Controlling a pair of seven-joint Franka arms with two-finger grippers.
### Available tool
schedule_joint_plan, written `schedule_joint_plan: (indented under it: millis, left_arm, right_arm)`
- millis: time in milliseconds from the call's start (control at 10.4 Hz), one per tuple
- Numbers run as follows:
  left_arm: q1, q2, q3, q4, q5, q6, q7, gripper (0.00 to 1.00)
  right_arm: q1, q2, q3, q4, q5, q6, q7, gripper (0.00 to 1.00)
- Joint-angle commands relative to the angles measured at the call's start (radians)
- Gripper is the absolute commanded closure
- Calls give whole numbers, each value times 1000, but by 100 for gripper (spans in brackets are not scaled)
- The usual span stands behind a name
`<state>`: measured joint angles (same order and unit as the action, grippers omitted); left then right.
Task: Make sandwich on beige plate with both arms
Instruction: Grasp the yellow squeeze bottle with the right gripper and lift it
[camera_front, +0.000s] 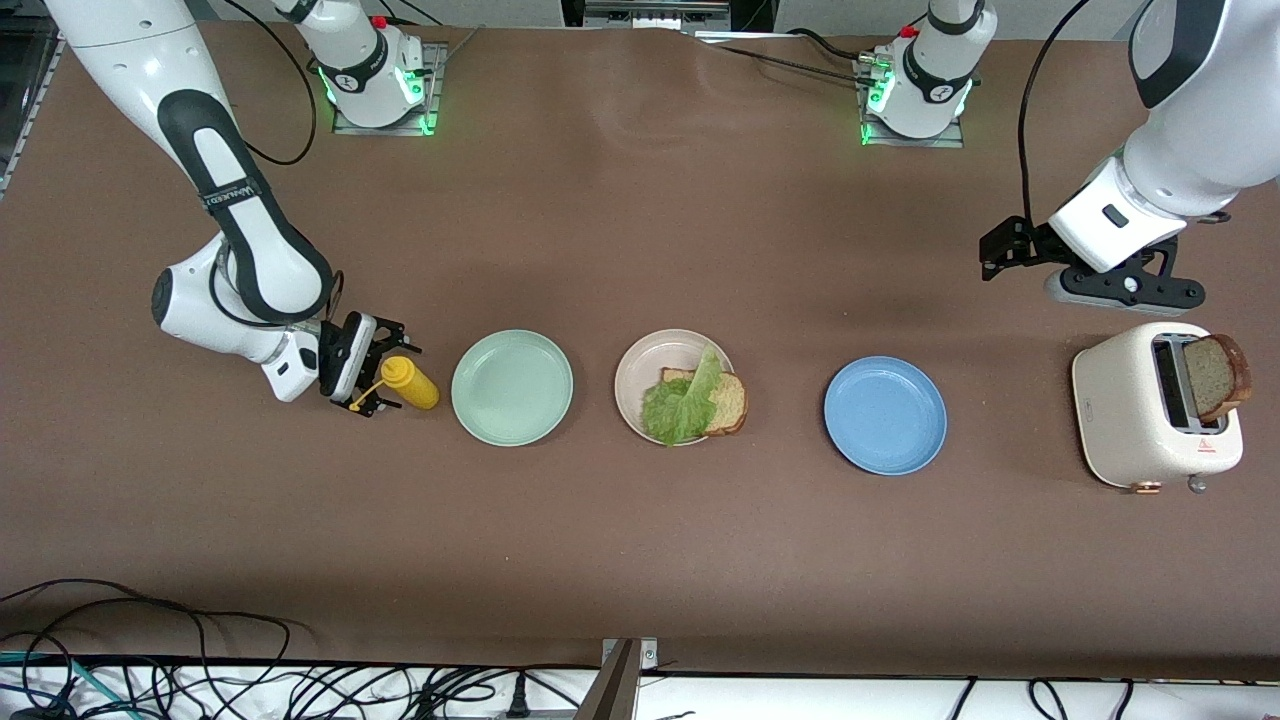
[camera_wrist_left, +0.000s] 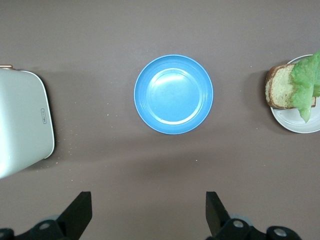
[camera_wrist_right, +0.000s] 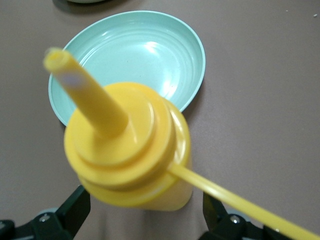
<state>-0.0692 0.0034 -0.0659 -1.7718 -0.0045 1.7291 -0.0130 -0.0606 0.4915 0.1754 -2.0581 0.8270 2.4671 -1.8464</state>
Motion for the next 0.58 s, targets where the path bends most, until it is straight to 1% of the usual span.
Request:
schedule_joint_plan:
  millis: [0,192,288,384,481]
  left_arm:
    - [0,9,-2,20,23,-2,7,0]
    - [0,9,0,20,23,-2,7,0]
    - [0,9,0,20,23,-3,5,0]
    - [-1,9,-2,20,23,-3,7,0]
    - [0,9,-2,20,23,-3,7,0]
  right_arm:
    - [-15,27,29,29,26,-5,-8,0]
    - [-12,29,30,33,27,-3,-7,0]
    - [-12,35,30,33,27,-3,-4,5]
    - [-10,39,30,33,26,-5,-4,25]
    - [-10,39,30,33,23,-3,-2,52]
